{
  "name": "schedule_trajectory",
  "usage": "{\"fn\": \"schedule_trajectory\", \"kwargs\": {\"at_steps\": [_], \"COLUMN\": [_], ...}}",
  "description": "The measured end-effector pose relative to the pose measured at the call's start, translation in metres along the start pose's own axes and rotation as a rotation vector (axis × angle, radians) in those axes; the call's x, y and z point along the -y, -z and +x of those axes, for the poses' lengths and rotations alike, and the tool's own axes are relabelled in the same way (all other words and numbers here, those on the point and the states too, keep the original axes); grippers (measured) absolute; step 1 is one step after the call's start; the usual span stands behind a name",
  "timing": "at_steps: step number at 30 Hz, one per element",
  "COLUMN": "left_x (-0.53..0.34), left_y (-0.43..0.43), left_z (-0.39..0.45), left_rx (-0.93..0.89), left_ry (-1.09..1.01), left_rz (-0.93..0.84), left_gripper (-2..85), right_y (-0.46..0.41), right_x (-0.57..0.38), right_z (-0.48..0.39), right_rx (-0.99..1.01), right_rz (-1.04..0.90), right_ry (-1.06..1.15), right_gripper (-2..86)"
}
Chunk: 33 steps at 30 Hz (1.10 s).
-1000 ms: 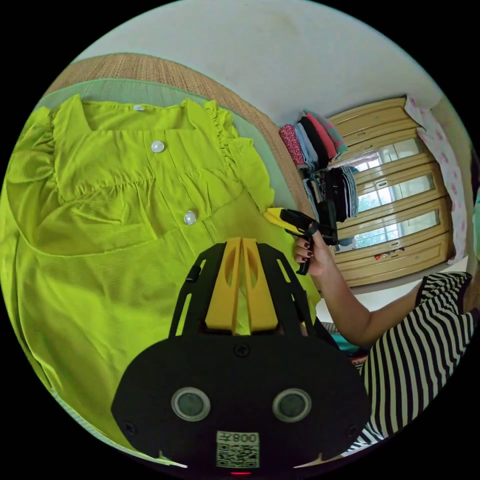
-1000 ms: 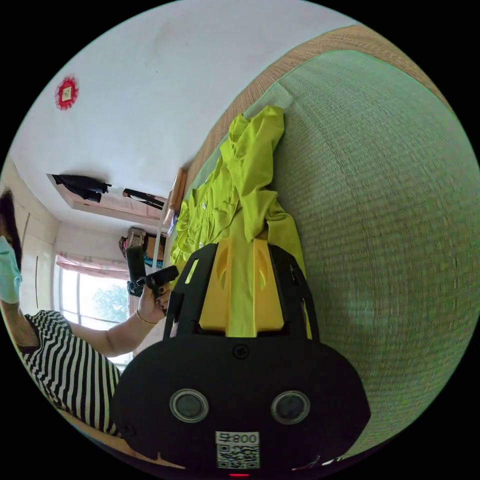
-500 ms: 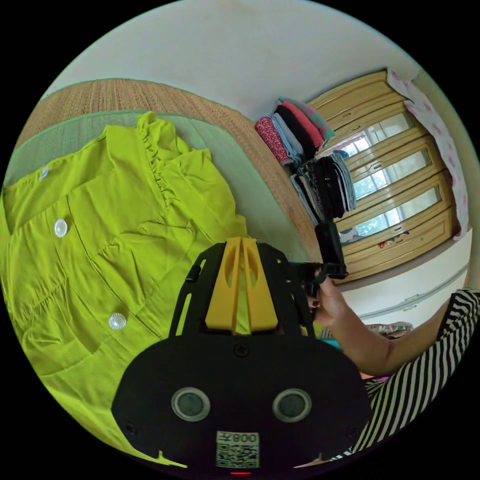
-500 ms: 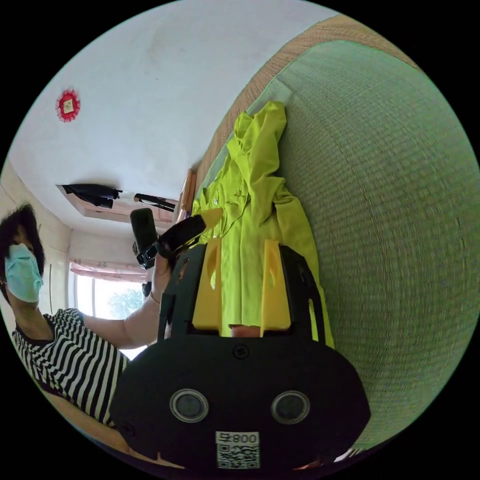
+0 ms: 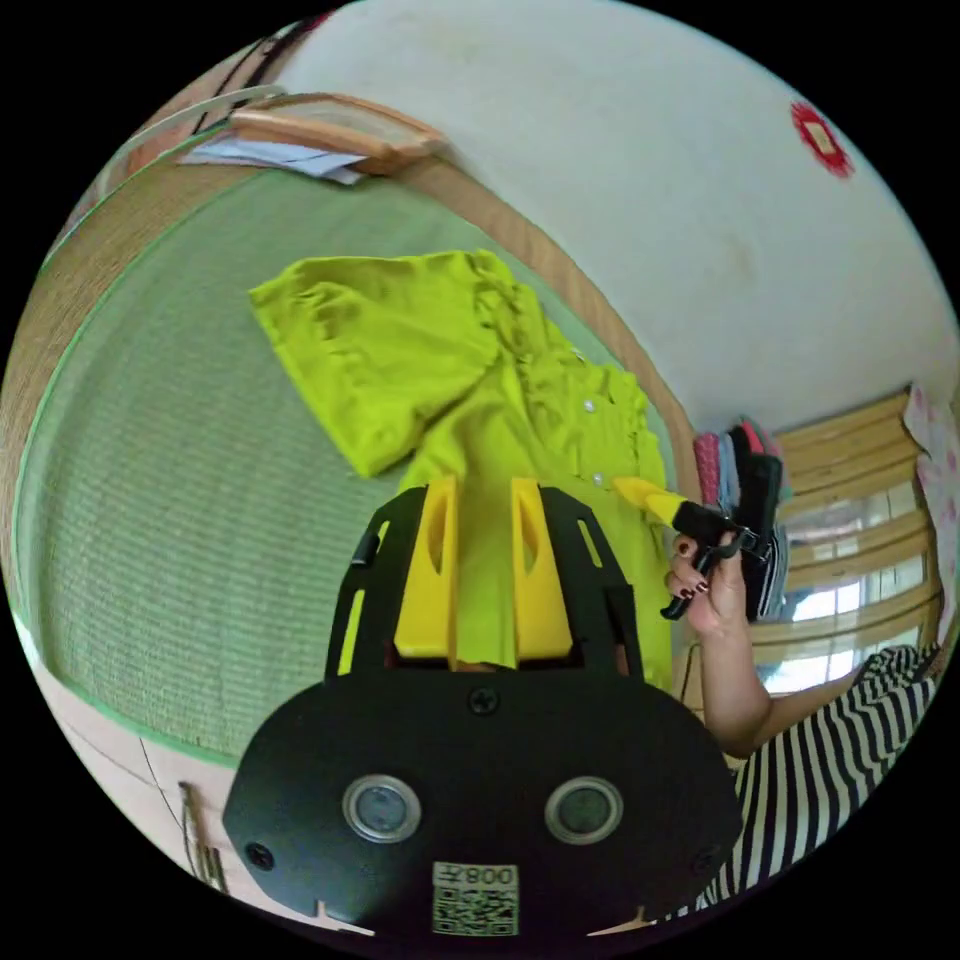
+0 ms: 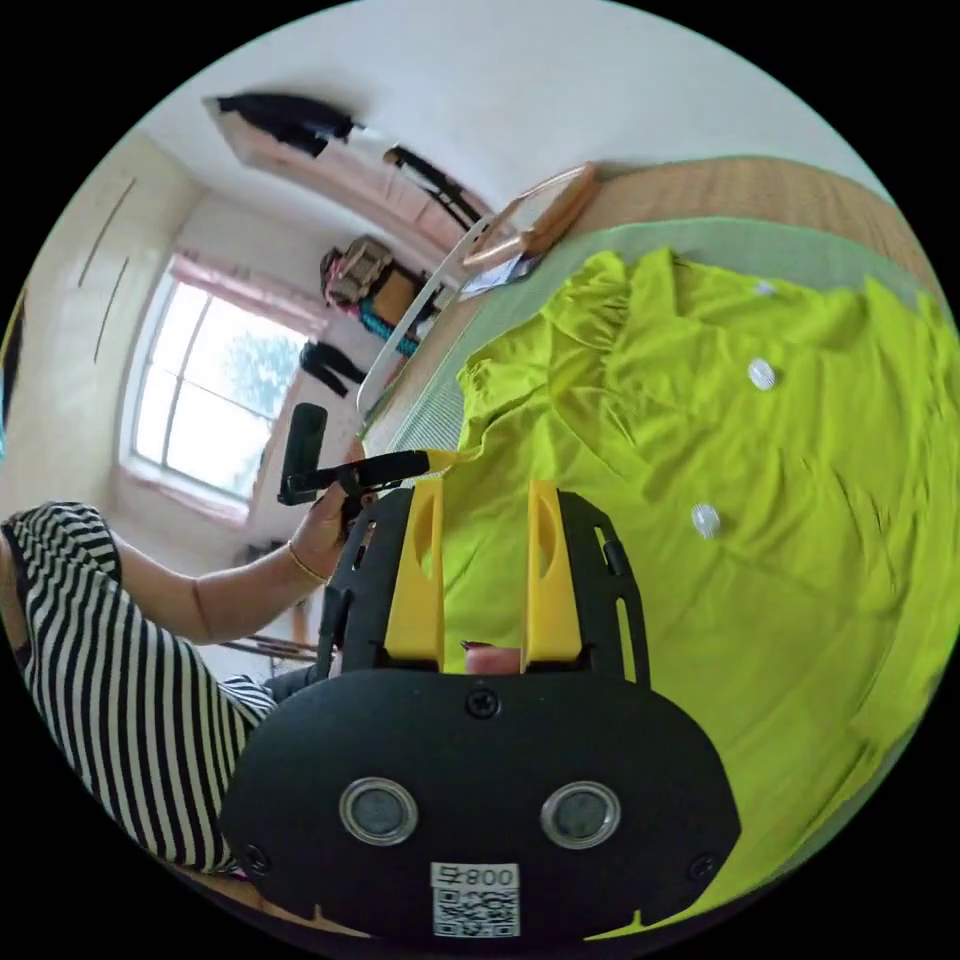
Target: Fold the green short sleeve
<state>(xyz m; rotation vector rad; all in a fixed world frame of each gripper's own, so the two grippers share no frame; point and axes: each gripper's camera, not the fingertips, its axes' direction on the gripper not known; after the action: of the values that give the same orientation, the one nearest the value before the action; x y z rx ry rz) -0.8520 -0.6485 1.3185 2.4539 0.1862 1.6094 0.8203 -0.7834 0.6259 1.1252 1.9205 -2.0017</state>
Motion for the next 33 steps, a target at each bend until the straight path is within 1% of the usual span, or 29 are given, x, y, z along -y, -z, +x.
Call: {"fn": "schedule_trajectory", "kwargs": {"at_steps": [2, 5, 10, 13, 20, 21, 22, 26, 29, 32, 33], "left_x": [-0.009, -0.010, -0.014, -0.019, -0.032, -0.033, -0.034, -0.039, -0.042, -0.044, -0.044], "left_y": [0.017, 0.017, 0.018, 0.022, 0.036, 0.037, 0.039, 0.045, 0.051, 0.063, 0.067], "left_z": [-0.034, -0.055, -0.059, -0.058, -0.054, -0.054, -0.053, -0.050, -0.048, -0.037, -0.033], "left_rx": [0.004, -0.010, -0.006, 0.009, 0.045, 0.046, 0.056, 0.078, 0.067, 0.087, 0.088], "left_ry": [0.101, 0.158, 0.163, 0.139, 0.088, 0.087, 0.081, 0.057, 0.057, 0.012, -0.002], "left_rz": [0.034, 0.049, 0.073, 0.070, 0.066, 0.065, 0.062, 0.050, 0.042, 0.063, 0.071], "left_gripper": [9.9, 10.4, 8.8, 7.9, 5.6, 5.3, 4.7, 2.9, 2.2, 1.9, 1.9], "right_y": [-0.024, -0.062, -0.144, -0.182, -0.244, -0.251, -0.248, -0.245, -0.231, -0.194, -0.170], "right_x": [0.040, 0.098, 0.176, 0.208, 0.255, 0.260, 0.264, 0.279, 0.293, 0.314, 0.323], "right_z": [-0.031, -0.078, -0.144, -0.170, -0.200, -0.199, -0.204, -0.205, -0.198, -0.179, -0.169], "right_rx": [-0.061, -0.149, -0.341, -0.399, -0.525, -0.547, -0.567, -0.618, -0.573, -0.434, -0.359], "right_rz": [-0.062, -0.127, -0.246, -0.284, -0.379, -0.399, -0.350, -0.342, -0.352, -0.324, -0.295], "right_ry": [0.083, 0.192, 0.329, 0.378, 0.421, 0.403, 0.413, 0.396, 0.382, 0.294, 0.261], "right_gripper": [12.6, 12.4, 11.8, 11.8, 11.4, 9.8, 8.4, 4.1, 2.7, 2.3, 2.2]}}
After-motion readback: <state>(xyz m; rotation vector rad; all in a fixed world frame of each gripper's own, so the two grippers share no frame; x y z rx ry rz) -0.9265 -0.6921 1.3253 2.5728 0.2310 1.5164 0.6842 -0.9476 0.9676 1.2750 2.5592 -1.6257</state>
